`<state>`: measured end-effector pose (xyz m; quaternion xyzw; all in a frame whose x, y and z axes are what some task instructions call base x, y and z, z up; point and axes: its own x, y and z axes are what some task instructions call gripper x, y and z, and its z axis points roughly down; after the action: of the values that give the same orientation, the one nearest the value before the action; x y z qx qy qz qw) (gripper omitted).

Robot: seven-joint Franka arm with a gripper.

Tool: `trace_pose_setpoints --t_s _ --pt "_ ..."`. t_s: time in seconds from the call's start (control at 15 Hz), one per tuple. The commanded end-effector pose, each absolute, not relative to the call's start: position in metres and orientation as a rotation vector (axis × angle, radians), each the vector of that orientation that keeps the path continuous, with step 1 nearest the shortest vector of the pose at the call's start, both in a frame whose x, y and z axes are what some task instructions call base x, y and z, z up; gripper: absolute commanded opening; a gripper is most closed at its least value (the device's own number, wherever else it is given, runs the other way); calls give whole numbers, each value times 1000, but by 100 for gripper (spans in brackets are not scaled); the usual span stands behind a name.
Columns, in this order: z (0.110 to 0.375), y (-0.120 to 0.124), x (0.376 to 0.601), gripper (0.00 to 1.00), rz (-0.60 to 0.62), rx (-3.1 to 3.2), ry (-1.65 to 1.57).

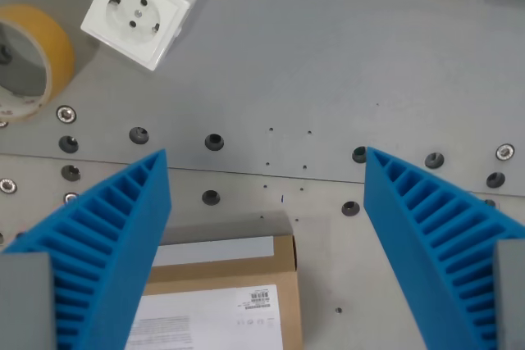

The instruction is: Move above the white socket

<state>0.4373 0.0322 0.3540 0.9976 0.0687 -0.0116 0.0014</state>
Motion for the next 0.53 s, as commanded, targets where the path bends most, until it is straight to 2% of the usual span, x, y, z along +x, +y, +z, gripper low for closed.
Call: trace_pose_setpoints --t_s 0.07,0.53 --pt "346 36 436 100 54 3105 438" --pt "321 49 435 100 110 3040 726"
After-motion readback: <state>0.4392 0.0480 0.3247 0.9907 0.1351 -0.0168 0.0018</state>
